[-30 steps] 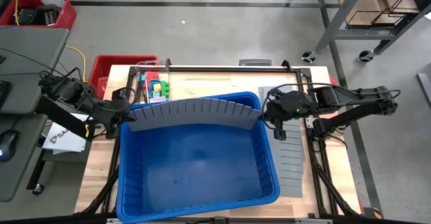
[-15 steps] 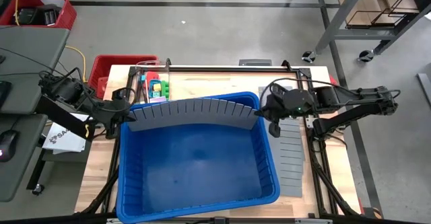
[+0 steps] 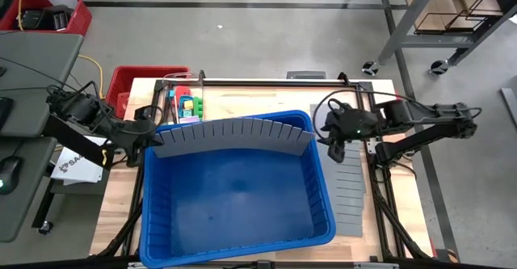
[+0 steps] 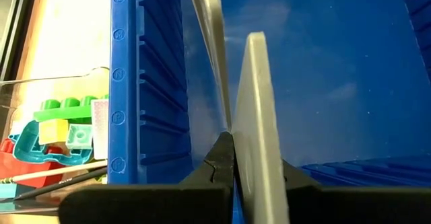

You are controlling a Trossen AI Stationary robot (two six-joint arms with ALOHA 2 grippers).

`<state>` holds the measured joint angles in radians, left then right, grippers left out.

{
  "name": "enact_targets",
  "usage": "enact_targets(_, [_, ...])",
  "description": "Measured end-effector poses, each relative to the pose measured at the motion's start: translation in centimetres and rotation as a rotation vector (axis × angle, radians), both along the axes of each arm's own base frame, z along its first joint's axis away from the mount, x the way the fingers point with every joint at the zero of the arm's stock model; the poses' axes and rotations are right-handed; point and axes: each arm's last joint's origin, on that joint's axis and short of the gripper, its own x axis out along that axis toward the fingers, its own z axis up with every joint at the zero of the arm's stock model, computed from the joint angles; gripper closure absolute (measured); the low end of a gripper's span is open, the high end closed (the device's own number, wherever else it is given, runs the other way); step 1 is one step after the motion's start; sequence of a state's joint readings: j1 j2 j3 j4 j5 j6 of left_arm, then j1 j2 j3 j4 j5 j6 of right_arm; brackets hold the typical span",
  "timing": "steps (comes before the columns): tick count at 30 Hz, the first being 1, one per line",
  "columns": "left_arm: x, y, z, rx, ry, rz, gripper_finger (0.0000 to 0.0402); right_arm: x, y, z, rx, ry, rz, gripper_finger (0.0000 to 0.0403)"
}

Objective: Sort blocks

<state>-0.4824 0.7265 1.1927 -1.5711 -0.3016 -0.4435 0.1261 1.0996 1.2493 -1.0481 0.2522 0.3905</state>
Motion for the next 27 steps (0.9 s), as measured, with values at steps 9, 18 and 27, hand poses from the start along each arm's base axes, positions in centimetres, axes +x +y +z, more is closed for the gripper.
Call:
enact_targets(9, [0.0,0.0,0.0,0.01,-0.003,0.003,0.0401,1.5,0.2,-1.4,0.052,-0.076,0.004,0.0208])
enact_targets(18, [0.0,0.0,0.0,0.016,-0.007,0.007,0.0401,3.2,0.4,-2.9,0.007,-0.095,0.003,0.0214])
enact_targets(27, [0.0,0.1,0.0,0.027,-0.012,0.013,0.0401,3.8,0.4,-3.2,-0.026,-0.089,0.033,0.0388])
